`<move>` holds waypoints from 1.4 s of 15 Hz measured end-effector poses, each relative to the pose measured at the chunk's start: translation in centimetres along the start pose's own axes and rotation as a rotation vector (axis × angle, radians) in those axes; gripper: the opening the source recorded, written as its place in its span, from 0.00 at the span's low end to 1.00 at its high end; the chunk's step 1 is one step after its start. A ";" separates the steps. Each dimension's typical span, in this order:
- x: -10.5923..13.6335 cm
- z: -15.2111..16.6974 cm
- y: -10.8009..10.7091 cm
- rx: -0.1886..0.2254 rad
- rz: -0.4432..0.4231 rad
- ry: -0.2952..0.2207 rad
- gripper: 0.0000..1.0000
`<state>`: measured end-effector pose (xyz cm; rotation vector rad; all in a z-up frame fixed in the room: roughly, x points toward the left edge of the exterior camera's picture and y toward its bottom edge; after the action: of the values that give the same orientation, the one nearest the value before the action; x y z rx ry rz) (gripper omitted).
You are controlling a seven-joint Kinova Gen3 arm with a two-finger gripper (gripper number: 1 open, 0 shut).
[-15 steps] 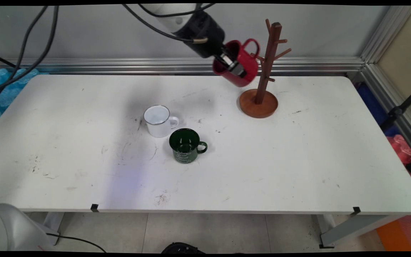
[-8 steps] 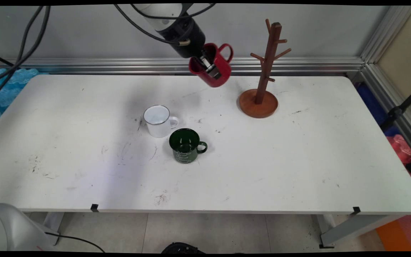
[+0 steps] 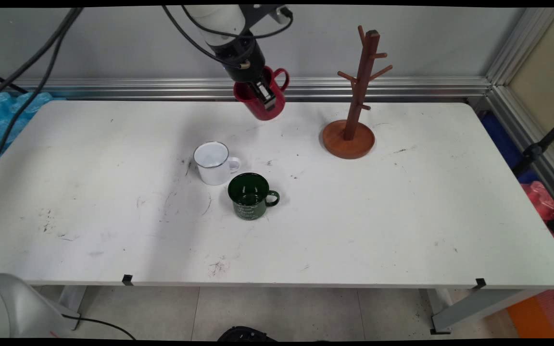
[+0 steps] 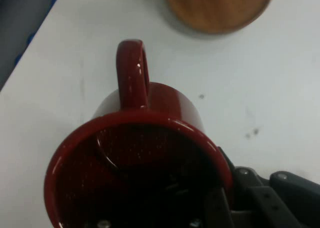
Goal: Place the picked object on the table
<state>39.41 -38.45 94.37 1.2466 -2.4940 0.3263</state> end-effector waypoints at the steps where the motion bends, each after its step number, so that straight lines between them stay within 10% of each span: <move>1: 0.2 0.5 -0.1 0.011 -0.009 -0.027 0.00; 10: 1.1 5.5 -0.5 0.066 -0.012 -0.219 0.00; 21: 2.1 10.9 -0.4 0.025 0.093 -0.290 0.00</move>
<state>36.44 -44.01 85.22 1.2688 -2.8065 0.2112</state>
